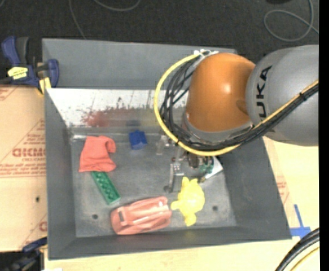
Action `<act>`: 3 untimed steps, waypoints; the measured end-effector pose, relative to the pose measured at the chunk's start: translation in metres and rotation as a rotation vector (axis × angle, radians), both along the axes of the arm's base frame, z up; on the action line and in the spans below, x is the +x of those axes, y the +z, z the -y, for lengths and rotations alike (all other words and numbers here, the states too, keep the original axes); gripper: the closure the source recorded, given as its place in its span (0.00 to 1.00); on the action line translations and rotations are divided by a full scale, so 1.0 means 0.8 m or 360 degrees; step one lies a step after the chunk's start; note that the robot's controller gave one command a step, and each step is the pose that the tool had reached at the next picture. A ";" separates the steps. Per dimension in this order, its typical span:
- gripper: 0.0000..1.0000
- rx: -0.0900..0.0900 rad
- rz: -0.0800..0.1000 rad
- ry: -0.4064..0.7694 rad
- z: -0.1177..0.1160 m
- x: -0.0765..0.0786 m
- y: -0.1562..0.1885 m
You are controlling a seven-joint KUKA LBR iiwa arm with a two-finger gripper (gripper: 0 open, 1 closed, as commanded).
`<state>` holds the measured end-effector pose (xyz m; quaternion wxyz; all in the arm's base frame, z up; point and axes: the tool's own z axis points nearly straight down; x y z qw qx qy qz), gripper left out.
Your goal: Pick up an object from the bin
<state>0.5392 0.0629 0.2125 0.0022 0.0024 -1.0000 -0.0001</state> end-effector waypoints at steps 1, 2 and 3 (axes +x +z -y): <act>0.00 0.0001 0.0012 -0.0003 0.001 0.002 0.006; 0.00 0.0000 0.0014 0.0160 -0.019 -0.021 -0.051; 0.00 0.0001 0.0010 0.0543 -0.041 -0.051 -0.068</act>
Offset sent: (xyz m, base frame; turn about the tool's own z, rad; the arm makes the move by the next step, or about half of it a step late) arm -0.0597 0.0524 -0.1425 -0.3315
